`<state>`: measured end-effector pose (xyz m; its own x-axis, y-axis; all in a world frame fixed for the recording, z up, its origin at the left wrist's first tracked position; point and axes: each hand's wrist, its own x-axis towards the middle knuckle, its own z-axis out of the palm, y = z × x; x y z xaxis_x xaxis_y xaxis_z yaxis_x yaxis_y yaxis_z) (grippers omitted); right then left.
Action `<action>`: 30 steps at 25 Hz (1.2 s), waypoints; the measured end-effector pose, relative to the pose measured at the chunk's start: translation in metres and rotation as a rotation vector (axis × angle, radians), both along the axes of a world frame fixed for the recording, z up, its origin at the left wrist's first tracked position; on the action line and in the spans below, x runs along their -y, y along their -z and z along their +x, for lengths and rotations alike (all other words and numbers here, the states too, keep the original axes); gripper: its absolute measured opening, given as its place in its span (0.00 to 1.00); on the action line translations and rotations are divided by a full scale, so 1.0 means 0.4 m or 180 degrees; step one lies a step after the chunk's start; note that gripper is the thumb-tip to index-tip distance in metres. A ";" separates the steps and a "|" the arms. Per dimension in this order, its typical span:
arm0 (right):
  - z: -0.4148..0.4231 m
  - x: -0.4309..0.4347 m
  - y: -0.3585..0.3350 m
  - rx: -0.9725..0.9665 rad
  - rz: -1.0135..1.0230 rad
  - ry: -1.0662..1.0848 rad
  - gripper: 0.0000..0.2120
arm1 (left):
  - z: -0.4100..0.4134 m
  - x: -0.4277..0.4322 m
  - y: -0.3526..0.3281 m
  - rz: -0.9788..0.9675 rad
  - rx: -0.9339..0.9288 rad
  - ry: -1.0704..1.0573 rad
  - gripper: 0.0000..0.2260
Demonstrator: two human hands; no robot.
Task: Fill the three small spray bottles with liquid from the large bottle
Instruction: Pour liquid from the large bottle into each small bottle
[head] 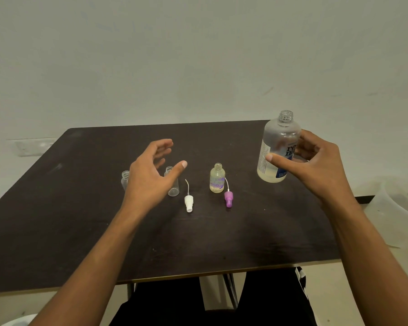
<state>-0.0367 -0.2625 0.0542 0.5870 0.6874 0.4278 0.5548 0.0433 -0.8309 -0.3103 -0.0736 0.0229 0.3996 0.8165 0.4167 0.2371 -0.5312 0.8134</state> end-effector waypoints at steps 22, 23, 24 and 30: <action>-0.004 -0.020 -0.013 0.0258 -0.0078 -0.0058 0.31 | 0.019 -0.033 0.045 -0.0214 -0.0275 -0.0567 0.15; -0.004 -0.025 -0.022 0.0295 -0.0087 -0.0068 0.32 | 0.023 -0.028 0.019 -0.0155 -0.0189 -0.0503 0.15; -0.005 -0.031 -0.032 0.0326 -0.0093 -0.0077 0.32 | 0.030 -0.022 -0.008 -0.0098 -0.0107 -0.0436 0.15; -0.003 -0.073 -0.087 0.0616 -0.0130 -0.0101 0.36 | 0.083 0.012 -0.124 0.0110 0.0203 -0.0108 0.13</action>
